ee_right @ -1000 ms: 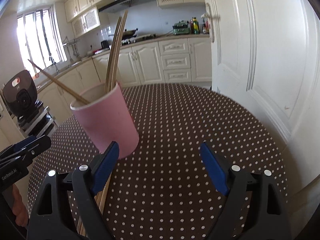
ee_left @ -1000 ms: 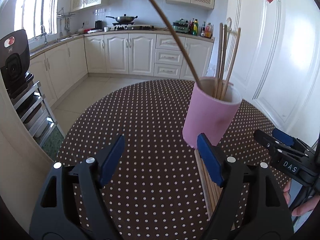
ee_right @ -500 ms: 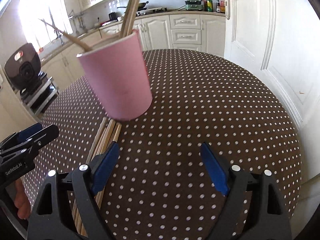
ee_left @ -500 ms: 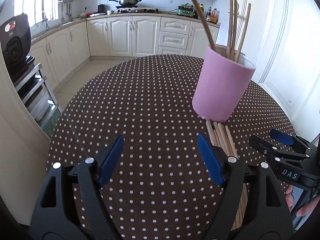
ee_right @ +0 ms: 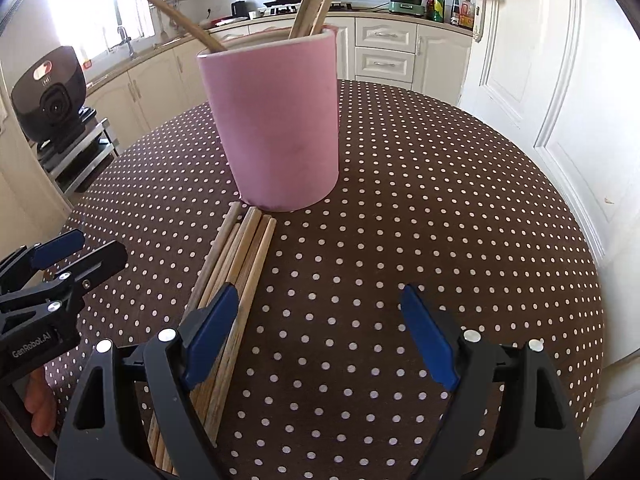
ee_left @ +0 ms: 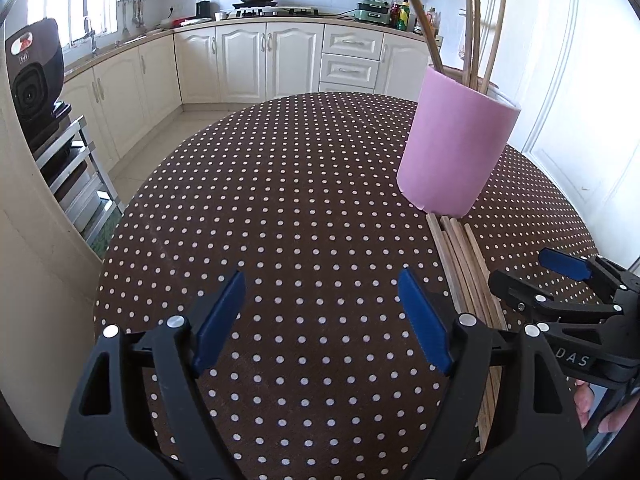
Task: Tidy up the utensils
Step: 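Withdraw both tools from the cup back toward the chopstick row, then grasp another wooden chopstick from the row with the right tool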
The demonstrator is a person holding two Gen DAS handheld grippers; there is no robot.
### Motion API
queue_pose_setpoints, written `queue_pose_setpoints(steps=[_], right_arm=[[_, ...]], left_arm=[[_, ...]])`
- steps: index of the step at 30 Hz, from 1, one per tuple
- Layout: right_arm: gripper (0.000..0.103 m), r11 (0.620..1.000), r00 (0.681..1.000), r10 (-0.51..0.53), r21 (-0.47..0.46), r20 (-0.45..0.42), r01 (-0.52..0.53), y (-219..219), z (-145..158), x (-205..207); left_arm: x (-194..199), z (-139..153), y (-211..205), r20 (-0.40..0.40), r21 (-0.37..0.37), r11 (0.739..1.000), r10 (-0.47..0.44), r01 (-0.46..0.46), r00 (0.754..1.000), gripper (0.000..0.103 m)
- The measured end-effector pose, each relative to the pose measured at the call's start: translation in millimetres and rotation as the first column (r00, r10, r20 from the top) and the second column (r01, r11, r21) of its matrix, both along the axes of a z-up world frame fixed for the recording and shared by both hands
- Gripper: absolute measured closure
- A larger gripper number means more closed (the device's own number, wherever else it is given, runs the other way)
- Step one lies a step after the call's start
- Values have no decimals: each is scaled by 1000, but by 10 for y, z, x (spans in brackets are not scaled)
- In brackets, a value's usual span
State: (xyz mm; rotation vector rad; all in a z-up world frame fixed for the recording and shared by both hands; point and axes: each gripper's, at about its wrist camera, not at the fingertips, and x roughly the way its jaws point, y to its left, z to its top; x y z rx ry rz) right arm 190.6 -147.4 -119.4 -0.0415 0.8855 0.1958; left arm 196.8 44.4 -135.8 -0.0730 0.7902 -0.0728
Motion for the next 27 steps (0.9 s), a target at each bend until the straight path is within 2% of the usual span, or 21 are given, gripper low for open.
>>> queue_pose_setpoints(steps=[13, 18, 20, 25, 27], right_arm=[[25, 997, 999, -38, -66, 15, 39, 53, -19, 0], [49, 997, 1000, 1, -72, 12, 0, 175, -23, -47], [51, 995, 1000, 9, -95, 0, -9, 227, -44, -56], [69, 994, 999, 40, -96, -21, -42, 287, -20, -91], [80, 993, 998, 61, -100, -22, -63, 311, -19, -122]], left_arm=[[-46, -32, 188, -1, -20, 1000, 24, -24, 1000, 23], [-41, -33, 219, 0, -20, 999, 28, -28, 1000, 23], [-41, -37, 228, 0, -20, 999, 30, -30, 1000, 23], [-44, -41, 239, -3, -21, 999, 34, -34, 999, 23], [-41, -36, 224, -2, -17, 999, 34, -34, 999, 23]])
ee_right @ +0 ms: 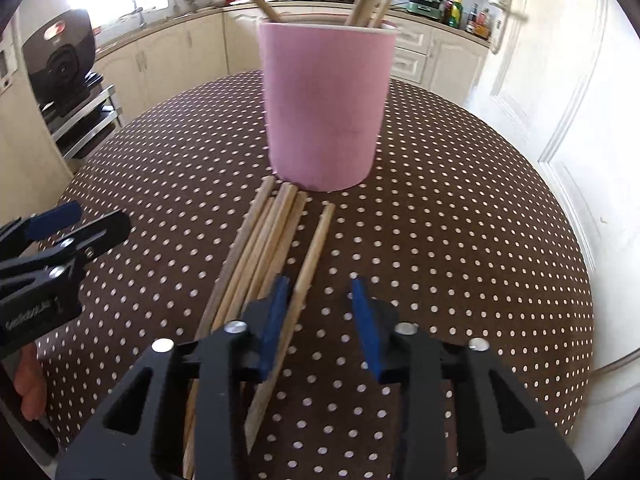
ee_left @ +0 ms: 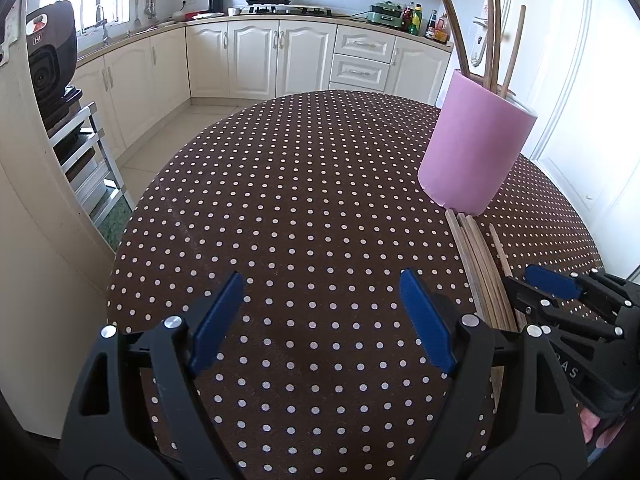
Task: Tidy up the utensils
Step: 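Grasp another wooden chopstick from the row with the right tool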
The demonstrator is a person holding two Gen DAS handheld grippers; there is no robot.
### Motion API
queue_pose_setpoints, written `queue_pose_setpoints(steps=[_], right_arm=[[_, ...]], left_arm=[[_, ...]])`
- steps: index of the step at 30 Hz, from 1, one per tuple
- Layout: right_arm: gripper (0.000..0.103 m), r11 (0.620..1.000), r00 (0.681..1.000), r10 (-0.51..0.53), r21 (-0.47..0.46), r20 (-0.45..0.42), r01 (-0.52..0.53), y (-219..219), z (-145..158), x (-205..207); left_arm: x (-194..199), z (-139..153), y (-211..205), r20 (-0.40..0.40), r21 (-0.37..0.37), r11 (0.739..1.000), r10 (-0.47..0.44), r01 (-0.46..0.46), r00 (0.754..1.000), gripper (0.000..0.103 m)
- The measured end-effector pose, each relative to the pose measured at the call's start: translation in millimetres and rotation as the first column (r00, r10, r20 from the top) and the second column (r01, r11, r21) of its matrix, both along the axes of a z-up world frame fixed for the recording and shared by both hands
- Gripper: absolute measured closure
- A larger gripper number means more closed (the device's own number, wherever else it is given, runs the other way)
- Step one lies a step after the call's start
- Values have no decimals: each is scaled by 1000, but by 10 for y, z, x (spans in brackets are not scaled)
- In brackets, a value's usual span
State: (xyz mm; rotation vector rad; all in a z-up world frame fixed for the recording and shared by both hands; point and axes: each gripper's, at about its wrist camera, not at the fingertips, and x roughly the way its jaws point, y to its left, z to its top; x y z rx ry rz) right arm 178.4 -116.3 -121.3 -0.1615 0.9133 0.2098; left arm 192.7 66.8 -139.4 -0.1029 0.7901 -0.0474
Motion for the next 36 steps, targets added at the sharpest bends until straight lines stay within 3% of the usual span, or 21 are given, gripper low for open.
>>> queue_pose_setpoints(steps=[11, 21, 36], right_arm=[[97, 998, 999, 52, 28, 12, -53, -18, -26, -64], [97, 999, 1000, 13, 52, 22, -14, -208, -15, -31], [97, 988, 1000, -10, 157, -2, 10, -423, 18, 59]], left_arm=[[-61, 13, -206, -9, 2, 999, -51, 51, 999, 23], [-49, 8, -572, -46, 35, 992, -124, 125, 991, 23], [-27, -22, -899, -95, 106, 987, -110, 120, 989, 23]])
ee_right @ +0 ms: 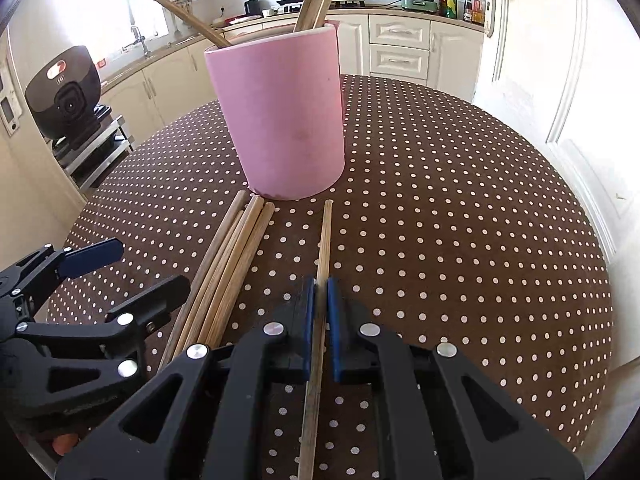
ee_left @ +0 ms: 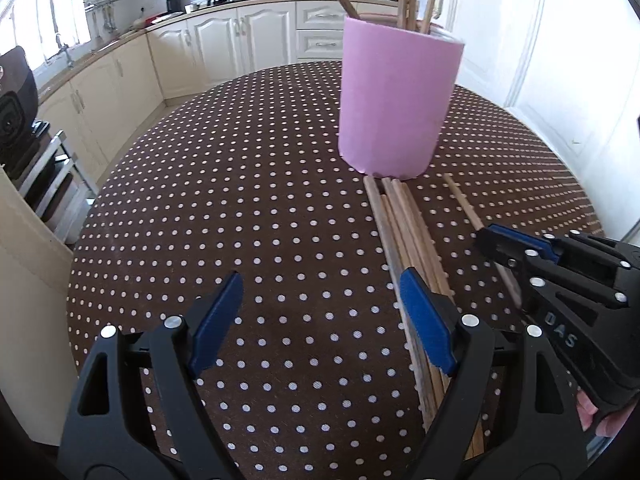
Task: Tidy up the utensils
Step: 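Grasp another wooden chopstick from the row with the right tool, then close the left tool on a wooden chopstick while the right tool holds its chopstick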
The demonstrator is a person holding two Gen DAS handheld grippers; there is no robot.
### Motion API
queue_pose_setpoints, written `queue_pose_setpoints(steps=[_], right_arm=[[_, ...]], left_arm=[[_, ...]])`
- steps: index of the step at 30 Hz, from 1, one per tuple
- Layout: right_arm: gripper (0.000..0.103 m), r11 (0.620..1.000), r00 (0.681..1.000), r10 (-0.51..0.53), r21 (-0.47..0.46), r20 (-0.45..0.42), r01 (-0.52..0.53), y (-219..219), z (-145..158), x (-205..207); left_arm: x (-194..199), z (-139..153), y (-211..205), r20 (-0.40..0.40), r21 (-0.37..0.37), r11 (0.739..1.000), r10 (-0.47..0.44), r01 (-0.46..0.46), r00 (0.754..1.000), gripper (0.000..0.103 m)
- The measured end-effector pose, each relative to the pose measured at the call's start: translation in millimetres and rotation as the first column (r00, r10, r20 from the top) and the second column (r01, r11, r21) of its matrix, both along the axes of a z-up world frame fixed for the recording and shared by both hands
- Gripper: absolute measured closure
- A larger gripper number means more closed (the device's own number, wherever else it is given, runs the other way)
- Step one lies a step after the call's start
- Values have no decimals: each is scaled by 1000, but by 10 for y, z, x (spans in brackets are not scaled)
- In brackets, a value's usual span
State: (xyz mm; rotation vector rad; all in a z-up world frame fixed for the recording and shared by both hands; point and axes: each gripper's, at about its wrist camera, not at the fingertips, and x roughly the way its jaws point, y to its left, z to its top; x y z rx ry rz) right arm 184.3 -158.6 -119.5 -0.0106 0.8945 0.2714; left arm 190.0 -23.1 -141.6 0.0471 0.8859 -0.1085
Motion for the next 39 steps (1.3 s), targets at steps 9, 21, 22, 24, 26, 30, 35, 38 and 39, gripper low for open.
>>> queue_pose_setpoints(steps=[9, 21, 22, 24, 26, 30, 35, 38, 39], right_arm=[[97, 1000, 1000, 2, 31, -7, -2, -71, 6, 13], [97, 1000, 1000, 2, 30, -6, -2, -80, 7, -1], [97, 1000, 1000, 2, 31, -6, -2, -85, 6, 0], [97, 999, 1000, 2, 35, -7, -2, -100, 9, -2], [97, 999, 1000, 2, 42, -9, -2, -111, 11, 0], [97, 999, 1000, 3, 44, -9, -3, -130, 12, 2], [97, 999, 1000, 3, 47, -10, -3, -128, 11, -3], [97, 999, 1000, 3, 42, -9, -3, -137, 12, -3], [97, 999, 1000, 3, 37, -8, -3, -134, 14, -5]], left_arm=[[125, 3, -70, -40, -31, 999, 25, -26, 999, 23], [303, -2, -101, -161, 5, 993, 117, -117, 980, 25], [312, 2, -104, -163, 2, 990, 139, -141, 977, 28], [310, 23, -117, -151, -7, 988, 153, -155, 977, 45], [293, 46, -105, -139, -26, 987, 155, -160, 978, 70], [255, 48, -55, -117, -77, 991, 97, -106, 988, 88], [98, 31, 34, -100, -134, 990, -65, 51, 993, 95], [-13, 30, 47, -83, -85, 988, -139, 132, 987, 97], [-37, 30, 58, -79, -69, 988, -143, 137, 987, 97]])
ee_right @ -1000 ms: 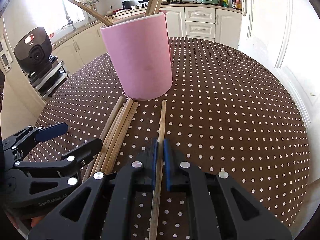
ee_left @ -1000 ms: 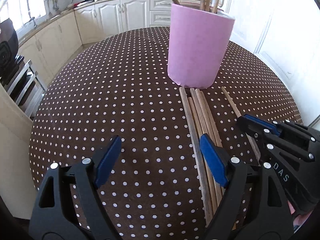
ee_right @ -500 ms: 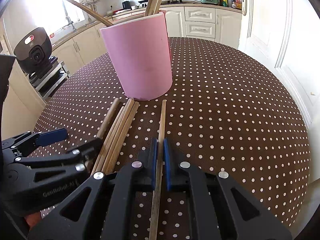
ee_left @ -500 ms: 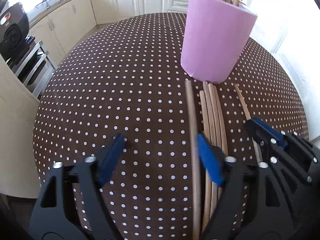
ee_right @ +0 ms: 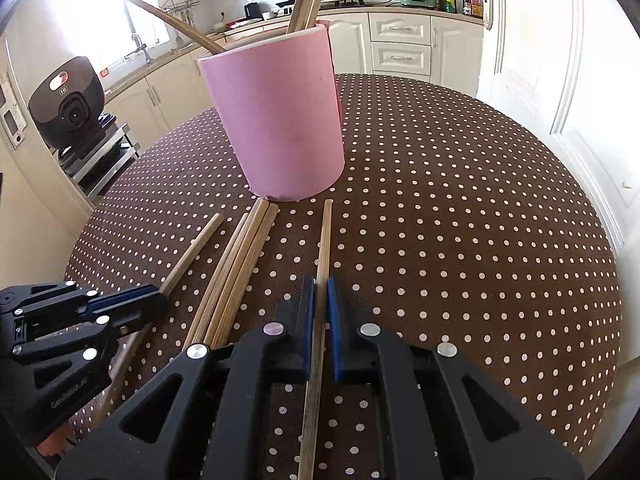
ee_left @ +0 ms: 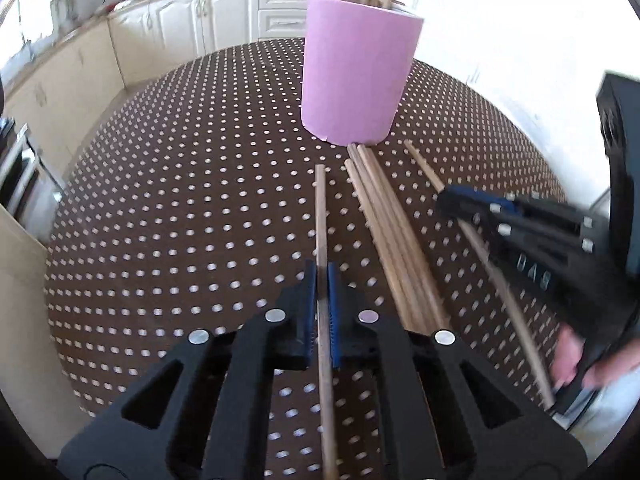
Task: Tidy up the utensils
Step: 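Close the left tool on a wooden chopstick while the right tool holds its chopstick, then lift both held chopsticks upright and carry them over the pink cup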
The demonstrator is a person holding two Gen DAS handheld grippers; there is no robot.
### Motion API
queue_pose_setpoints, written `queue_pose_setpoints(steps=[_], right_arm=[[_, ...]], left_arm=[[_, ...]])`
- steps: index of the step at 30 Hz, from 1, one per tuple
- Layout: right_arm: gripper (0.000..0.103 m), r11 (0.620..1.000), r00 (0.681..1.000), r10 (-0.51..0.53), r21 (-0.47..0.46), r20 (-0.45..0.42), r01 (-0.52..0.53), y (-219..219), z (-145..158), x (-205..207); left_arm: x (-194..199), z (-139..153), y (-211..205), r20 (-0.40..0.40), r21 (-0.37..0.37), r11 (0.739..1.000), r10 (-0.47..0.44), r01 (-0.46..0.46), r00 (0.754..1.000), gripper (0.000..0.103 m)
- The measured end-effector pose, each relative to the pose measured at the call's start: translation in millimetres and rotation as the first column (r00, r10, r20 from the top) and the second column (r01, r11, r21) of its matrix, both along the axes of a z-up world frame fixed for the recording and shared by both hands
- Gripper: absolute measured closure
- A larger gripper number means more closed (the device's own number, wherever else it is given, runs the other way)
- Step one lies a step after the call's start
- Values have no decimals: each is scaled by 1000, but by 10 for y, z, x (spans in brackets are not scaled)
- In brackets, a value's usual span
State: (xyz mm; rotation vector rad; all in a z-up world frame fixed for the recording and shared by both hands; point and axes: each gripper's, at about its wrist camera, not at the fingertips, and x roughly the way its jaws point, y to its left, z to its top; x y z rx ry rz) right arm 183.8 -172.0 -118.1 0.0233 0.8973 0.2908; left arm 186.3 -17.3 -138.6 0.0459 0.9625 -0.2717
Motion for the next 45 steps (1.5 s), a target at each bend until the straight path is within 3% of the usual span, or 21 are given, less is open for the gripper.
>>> queue_pose_setpoints(steps=[12, 23, 32, 45], right_arm=[[97, 1000, 1000, -11, -19, 2, 11, 90, -8, -13], [97, 1000, 1000, -24, -15, 7, 24, 77, -8, -15], [98, 993, 997, -46, 115, 65, 39, -51, 131, -131], [98, 966, 972, -111, 251, 206, 57, -264, 531, -300]], left_arm=[[191, -2, 26, 12, 24, 996, 90, -90, 996, 95], [245, -55, 120, 41, -47, 991, 126, -124, 991, 97], [103, 59, 307, 89, -97, 984, 160, -152, 983, 97], [-36, 520, 421, 240, -167, 981, 137, -98, 961, 97]])
